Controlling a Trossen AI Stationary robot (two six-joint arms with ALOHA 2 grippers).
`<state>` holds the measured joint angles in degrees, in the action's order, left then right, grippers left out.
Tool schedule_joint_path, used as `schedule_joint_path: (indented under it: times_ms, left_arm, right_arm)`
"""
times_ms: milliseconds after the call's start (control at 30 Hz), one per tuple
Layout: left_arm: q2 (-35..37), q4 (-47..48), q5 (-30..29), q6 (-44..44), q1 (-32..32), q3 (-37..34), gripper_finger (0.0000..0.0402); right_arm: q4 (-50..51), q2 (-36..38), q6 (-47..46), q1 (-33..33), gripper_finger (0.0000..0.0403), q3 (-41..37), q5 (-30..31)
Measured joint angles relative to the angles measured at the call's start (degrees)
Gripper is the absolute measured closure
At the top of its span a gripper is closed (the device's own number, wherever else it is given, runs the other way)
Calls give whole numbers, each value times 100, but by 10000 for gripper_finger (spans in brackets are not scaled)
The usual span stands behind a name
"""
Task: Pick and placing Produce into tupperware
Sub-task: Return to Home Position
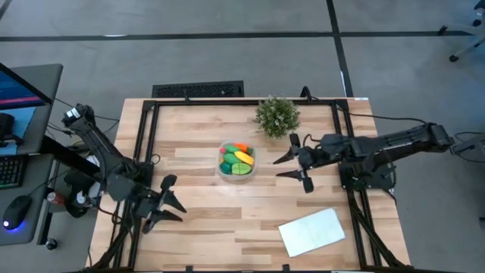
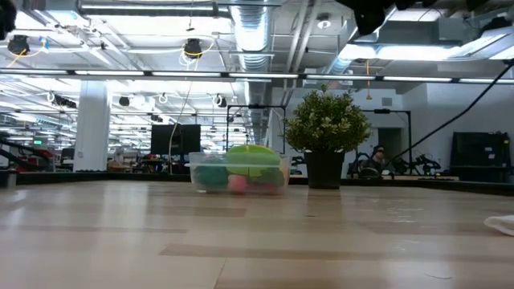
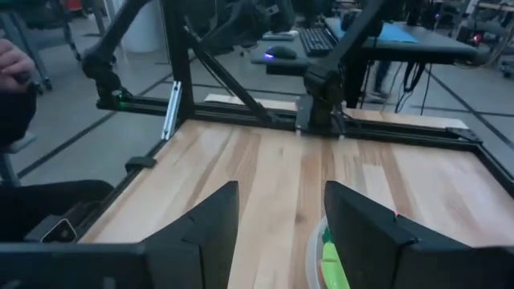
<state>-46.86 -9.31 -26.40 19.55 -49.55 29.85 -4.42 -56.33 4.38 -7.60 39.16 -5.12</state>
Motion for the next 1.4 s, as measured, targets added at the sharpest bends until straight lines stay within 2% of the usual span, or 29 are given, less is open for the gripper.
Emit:
schedule_joint_path:
  times_ms: [67,167,467,600,833,967,1100,1167,1300,1400]
  left_arm:
    - [257,-99,735,304,321,-89,284]
    - [580,-119,1536,409,965,-163,284]
    - [1334,210,3427,102,3037,-393,284]
    - [1675,538,4266,19,3646,-394,284]
    - [2591,1497,4098,-264,4007,-394,284]
    - [3164,1952,4300,-331,3990,-394,284]
    - [3734,1934,4350,-442,3990,-668,284]
    - [4028,1842,4142,-479,3990,-892,284]
    - [4658,1737,3538,-502,3990,-1317,284]
    - [4663,1538,3666,-471,4001,-1440,284]
  right_arm:
    - [-8,72,3,-1,227,-13,1]
    - [-33,89,26,-28,227,-13,2]
    - [45,-23,163,73,222,-11,5]
    - [91,57,164,282,225,-13,28]
    - [137,369,81,444,223,-7,26]
    - [-166,598,90,424,223,-225,65]
    - [-972,994,108,471,226,-917,63]
    - [-1346,1177,59,541,227,-1267,65]
    - [-1561,1524,-134,745,226,-1738,65]
    - [-1575,1731,-181,841,225,-1899,65]
